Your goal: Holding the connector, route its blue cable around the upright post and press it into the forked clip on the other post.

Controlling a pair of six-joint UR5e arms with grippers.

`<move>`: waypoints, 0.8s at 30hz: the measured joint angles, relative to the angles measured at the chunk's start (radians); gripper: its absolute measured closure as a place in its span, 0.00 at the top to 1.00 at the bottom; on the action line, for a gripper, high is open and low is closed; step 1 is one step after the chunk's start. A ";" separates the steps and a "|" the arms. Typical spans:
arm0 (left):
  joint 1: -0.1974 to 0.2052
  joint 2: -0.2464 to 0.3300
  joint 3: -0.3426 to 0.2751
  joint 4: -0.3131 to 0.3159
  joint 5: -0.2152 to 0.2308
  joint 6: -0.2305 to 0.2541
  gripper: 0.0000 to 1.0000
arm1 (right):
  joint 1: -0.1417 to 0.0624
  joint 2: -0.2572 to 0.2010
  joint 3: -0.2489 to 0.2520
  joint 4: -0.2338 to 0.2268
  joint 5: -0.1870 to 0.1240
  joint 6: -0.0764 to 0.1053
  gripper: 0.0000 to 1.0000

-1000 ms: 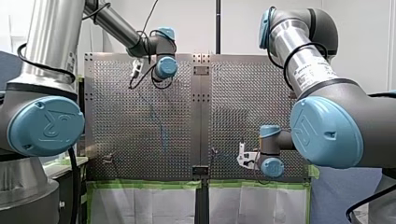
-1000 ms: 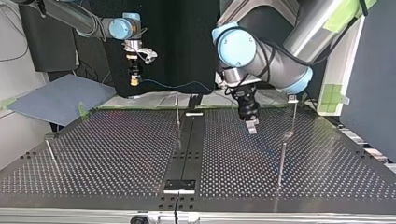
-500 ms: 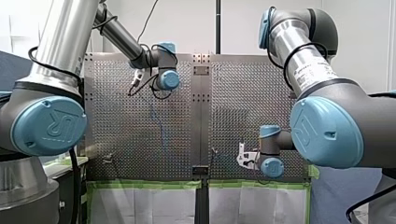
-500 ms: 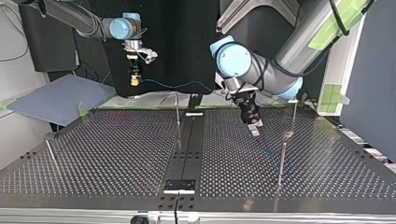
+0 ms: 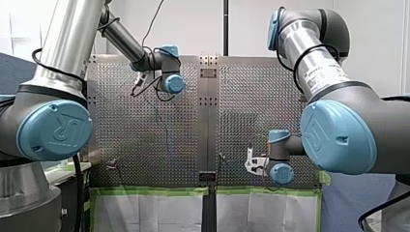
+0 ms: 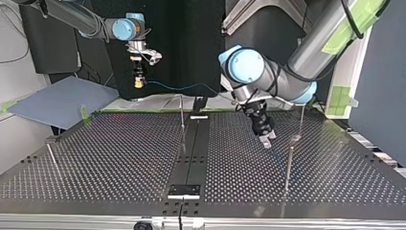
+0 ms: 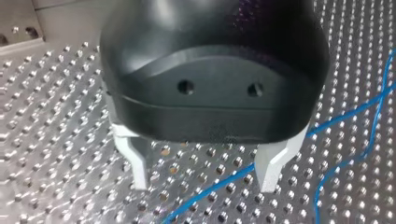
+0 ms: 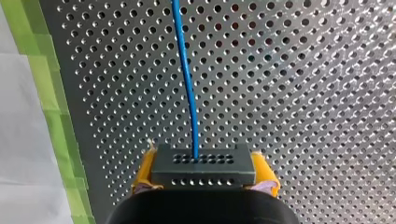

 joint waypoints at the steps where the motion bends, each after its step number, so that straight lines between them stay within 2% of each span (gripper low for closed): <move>1: 0.002 0.000 0.000 0.002 0.003 0.008 1.00 | 0.000 0.000 0.000 0.000 -0.001 0.000 0.00; 7: 0.011 0.000 0.000 -0.001 0.002 0.066 1.00 | 0.000 0.000 0.000 -0.002 -0.011 0.000 0.00; 16: 0.030 0.000 0.010 -0.010 0.043 0.145 1.00 | 0.000 0.000 0.000 -0.001 -0.016 0.000 0.00; 24: 0.053 0.000 0.028 -0.028 0.043 0.213 1.00 | 0.001 0.000 0.000 0.003 -0.016 0.000 0.00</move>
